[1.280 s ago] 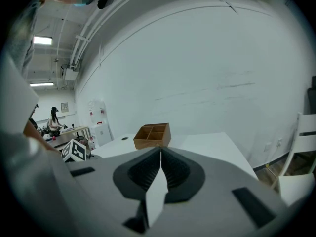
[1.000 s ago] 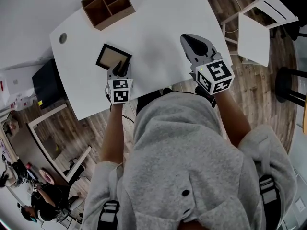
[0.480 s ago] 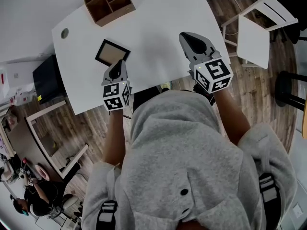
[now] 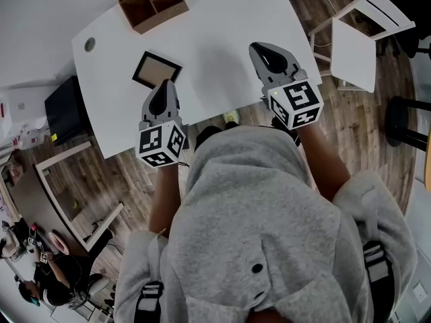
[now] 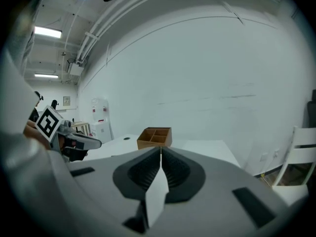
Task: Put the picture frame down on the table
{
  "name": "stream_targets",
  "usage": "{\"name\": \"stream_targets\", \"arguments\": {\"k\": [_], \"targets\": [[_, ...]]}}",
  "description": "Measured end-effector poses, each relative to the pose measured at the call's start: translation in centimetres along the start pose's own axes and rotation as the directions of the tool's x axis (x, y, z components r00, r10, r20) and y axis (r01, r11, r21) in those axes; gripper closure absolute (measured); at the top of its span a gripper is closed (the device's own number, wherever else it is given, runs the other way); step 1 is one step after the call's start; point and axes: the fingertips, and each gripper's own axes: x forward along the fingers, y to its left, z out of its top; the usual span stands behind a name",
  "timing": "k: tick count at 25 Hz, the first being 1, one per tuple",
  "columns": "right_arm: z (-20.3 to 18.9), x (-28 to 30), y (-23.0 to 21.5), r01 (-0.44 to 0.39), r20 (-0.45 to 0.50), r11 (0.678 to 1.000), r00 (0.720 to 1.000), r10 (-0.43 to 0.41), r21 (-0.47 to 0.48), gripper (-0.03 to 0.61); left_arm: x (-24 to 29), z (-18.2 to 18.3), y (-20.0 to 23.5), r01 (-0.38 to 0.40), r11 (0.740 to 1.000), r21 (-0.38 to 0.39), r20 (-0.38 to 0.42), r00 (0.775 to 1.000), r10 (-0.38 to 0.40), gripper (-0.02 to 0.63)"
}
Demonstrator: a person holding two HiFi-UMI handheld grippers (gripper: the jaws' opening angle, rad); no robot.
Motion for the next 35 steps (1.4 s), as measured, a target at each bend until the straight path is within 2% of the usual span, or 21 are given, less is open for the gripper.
{"name": "stream_targets", "arguments": {"k": [10, 24, 30, 35], "targets": [[-0.4, -2.1, 3.6, 0.016, -0.014, 0.999, 1.0, -0.017, -0.03, 0.549, -5.1, 0.2, 0.5, -0.028, 0.999, 0.02, 0.034, 0.999, 0.027, 0.592], [-1.8, -8.9, 11.1, 0.02, -0.019, 0.999, 1.0, -0.02, -0.032, 0.549, -15.6, -0.8, -1.2, -0.022, 0.997, 0.073, 0.09, 0.996, 0.016, 0.592], [-3.1, -12.1, 14.1, 0.005, -0.021, 0.999, 1.0, -0.006, -0.042, 0.549, -19.5, -1.8, -2.3, -0.014, 0.998, 0.059, 0.127, 0.992, 0.007, 0.592], [-4.0, -14.3, 15.9, 0.01, -0.016, 0.999, 1.0, -0.011, -0.045, 0.549, -21.8, -2.3, -3.2, -0.007, 0.996, 0.093, 0.141, 0.99, -0.006, 0.592]]}}
